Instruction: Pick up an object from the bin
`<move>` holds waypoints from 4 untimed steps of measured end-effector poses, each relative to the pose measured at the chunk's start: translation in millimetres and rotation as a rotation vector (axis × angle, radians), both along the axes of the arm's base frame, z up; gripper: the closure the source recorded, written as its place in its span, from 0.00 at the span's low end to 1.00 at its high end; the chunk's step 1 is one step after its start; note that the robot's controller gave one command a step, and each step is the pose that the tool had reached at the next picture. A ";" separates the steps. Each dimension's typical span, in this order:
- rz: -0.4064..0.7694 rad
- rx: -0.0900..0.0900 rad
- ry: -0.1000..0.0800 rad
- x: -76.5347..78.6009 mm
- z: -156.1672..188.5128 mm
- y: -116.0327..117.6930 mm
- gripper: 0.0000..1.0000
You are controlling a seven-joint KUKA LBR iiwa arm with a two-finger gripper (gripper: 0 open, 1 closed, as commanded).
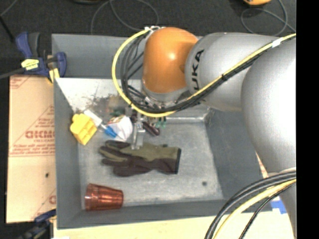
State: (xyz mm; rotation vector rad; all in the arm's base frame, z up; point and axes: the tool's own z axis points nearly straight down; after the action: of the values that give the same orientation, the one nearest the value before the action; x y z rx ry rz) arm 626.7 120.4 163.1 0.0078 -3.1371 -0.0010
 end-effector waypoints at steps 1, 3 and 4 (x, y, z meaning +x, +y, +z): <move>-0.002 0.001 -0.008 1.8 5.0 -0.4 0.00; -0.085 0.005 -0.003 -36.6 -46.6 53.3 0.00; -0.015 0.005 -0.022 -53.2 -88.4 18.3 1.00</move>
Offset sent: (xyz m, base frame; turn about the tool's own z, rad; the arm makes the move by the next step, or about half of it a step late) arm -0.0393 0.0624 -0.0465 -0.0266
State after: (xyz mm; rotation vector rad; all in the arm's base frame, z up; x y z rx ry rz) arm 573.5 138.7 74.6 -0.0155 -3.1587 -0.0089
